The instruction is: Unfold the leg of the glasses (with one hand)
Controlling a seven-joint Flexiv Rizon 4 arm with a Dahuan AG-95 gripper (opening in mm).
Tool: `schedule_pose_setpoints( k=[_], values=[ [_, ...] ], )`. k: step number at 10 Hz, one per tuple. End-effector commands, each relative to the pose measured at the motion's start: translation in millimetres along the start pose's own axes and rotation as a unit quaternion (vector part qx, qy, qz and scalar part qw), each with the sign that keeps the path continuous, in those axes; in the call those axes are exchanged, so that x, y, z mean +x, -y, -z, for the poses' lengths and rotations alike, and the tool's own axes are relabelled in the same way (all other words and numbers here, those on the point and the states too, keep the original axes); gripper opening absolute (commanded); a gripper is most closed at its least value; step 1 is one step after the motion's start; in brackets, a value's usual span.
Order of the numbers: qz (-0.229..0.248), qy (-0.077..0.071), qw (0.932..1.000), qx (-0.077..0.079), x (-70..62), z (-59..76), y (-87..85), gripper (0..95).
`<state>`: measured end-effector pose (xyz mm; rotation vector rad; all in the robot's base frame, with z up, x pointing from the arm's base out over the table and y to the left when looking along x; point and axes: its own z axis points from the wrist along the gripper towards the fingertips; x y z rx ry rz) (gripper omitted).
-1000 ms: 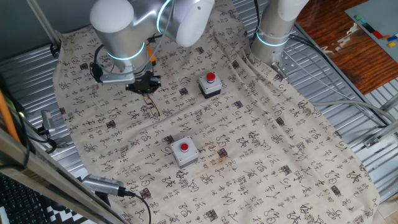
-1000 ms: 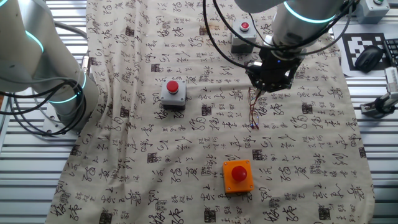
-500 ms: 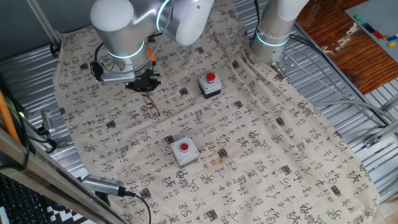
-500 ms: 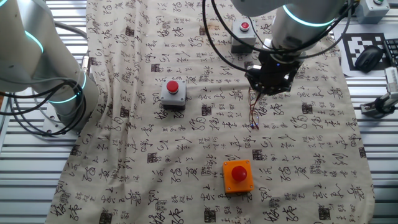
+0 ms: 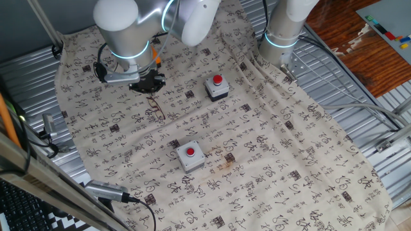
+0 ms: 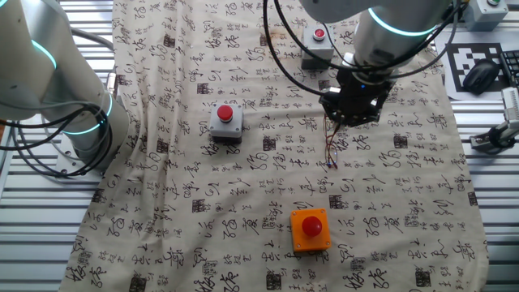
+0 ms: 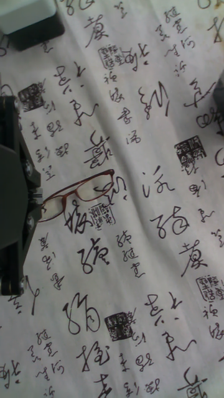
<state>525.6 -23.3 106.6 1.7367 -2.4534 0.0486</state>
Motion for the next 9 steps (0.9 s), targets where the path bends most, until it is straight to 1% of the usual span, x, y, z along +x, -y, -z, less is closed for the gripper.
schedule_pose_setpoints(
  k=[1, 5, 7, 9],
  values=[
    [0.003, -0.001, 1.0, 0.001, 3.6, -0.1, 0.4, 0.0],
    [0.009, -0.005, 0.9999, 0.003, 8.4, -1.6, 1.3, 0.0],
    [0.013, -0.009, 0.9999, 0.005, 11.8, -2.2, 1.9, 0.0],
    [0.015, -0.008, 0.9999, 0.005, 13.1, -2.8, 2.5, 0.0]
  ],
)
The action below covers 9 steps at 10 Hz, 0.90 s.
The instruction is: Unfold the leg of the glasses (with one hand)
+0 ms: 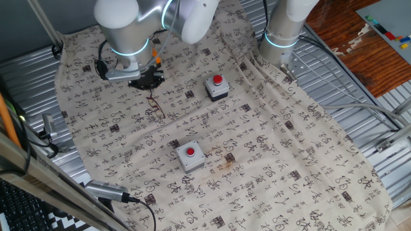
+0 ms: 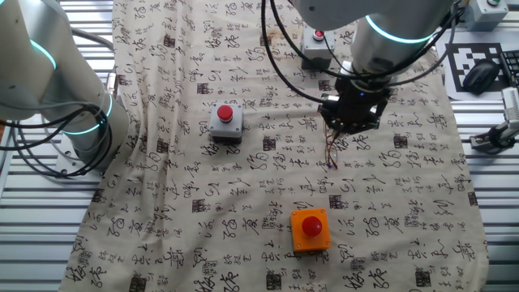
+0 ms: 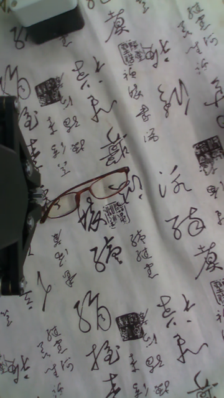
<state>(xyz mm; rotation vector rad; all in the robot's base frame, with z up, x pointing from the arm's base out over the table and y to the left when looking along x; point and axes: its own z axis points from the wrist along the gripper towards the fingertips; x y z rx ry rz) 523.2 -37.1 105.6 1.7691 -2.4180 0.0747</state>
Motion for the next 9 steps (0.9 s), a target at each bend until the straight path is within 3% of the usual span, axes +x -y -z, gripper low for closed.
schedule_pose_setpoints(
  k=[1, 9],
  values=[
    [-0.002, 0.004, 1.0, -0.001, -0.8, -0.2, 0.0, 0.0],
    [-0.043, 0.019, 0.9989, -0.007, -31.2, 4.1, -12.5, 0.0]
  ],
)
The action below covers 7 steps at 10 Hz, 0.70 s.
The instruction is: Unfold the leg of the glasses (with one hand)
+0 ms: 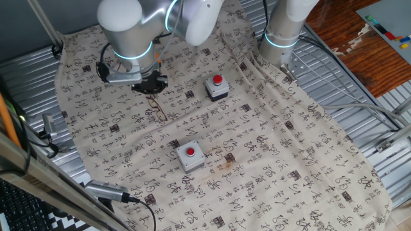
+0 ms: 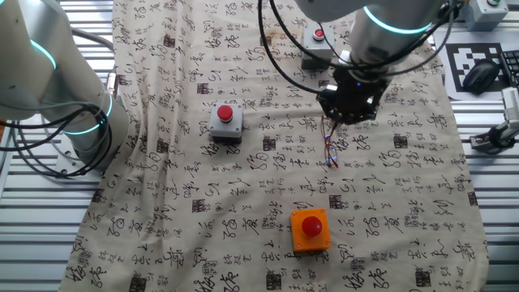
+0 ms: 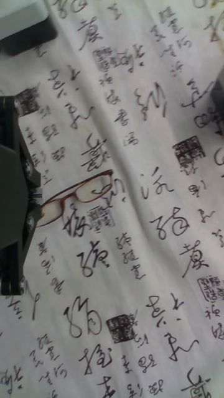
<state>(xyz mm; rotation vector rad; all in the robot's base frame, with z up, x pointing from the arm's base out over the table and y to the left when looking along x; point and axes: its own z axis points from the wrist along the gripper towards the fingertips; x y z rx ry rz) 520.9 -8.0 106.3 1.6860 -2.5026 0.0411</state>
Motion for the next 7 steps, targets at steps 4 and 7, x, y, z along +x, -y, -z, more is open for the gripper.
schedule_pose_setpoints(
  k=[4, 7],
  values=[
    [-0.023, 0.007, 0.9997, -0.003, -22.9, -0.1, -9.4, 0.0],
    [-0.036, 0.013, 0.9993, 0.0, -31.6, -3.0, -14.5, 0.0]
  ],
)
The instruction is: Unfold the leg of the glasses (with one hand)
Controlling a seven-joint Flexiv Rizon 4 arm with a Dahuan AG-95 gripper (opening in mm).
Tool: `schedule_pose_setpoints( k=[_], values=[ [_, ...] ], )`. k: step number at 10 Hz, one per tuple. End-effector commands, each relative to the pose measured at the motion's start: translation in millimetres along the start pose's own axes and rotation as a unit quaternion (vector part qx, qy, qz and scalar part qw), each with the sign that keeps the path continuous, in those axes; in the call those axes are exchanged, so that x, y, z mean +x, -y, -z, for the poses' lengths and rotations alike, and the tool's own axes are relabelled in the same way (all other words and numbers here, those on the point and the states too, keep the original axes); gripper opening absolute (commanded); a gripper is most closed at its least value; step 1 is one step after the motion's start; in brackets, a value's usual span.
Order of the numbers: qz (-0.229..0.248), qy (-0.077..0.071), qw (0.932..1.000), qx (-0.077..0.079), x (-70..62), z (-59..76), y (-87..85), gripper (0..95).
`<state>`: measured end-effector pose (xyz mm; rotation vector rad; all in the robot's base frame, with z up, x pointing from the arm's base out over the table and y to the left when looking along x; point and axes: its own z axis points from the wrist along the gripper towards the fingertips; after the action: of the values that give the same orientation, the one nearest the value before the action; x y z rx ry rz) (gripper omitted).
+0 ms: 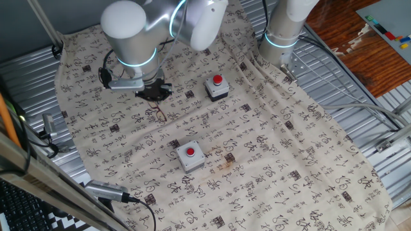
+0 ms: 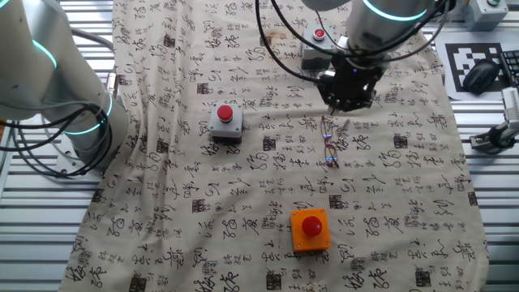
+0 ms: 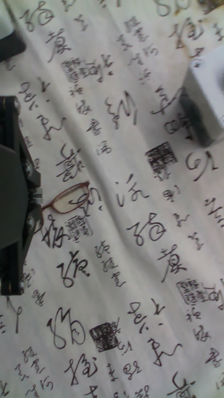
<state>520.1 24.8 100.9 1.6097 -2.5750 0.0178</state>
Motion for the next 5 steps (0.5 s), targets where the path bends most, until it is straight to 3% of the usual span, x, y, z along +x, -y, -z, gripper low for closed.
schedule_pose_setpoints(
  k=[1, 5],
  values=[
    [-0.003, 0.001, 1.0, 0.004, -2.8, -1.2, -0.9, 0.0],
    [0.002, 0.004, 1.0, 0.006, -8.9, -7.3, 5.7, 0.0]
  ],
)
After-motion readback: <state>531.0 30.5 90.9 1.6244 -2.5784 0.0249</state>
